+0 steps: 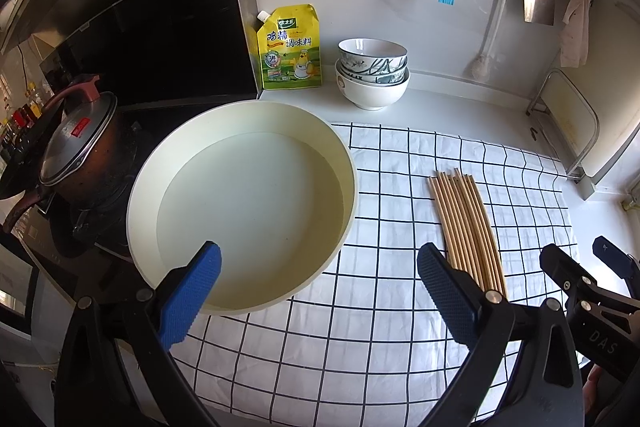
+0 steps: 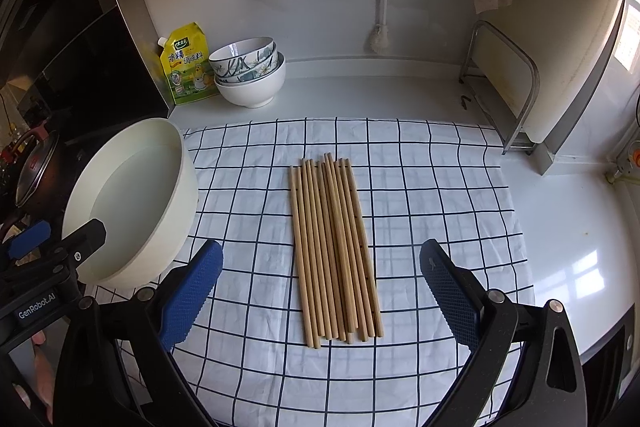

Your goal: Organize utensils

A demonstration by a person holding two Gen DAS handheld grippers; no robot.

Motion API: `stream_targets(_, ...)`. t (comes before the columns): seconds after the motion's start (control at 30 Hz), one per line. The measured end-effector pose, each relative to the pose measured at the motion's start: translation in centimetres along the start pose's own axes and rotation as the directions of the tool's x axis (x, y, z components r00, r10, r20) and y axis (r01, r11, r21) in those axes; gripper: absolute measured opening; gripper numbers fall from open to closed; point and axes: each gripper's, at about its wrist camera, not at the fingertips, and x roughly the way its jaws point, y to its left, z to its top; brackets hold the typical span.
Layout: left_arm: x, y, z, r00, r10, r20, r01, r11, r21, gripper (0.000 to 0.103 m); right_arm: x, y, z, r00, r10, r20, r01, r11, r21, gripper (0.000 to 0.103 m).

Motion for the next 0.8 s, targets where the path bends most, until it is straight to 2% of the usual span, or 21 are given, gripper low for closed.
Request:
stream_targets(0.5,0.3,0.0,0.1,1.0,-0.004,-0.007,0.004,1.0,-0.004,0.097,0.3,0.0,0.2,1.0,0.003,-0.004,-0.003,1.0,-0.004,0.094)
stream_targets(0.67,0.9,-0.7,0.2,0.999,-0.026,-0.019,0.026,1.0,-0.001,0.097,0.4,-0.6,0.1,1.0,0.0,-0.009,0.0,1.0,0.0,0.094)
stream_targets(0.8,1.7,-2.0,0.0,0.998,-0.058,-0.04,0.059,0.998,0.015,0.097,0.6,-2.6,0.0,1.0,0.001,-0.01,-0.001,1.0,0.019,0.094)
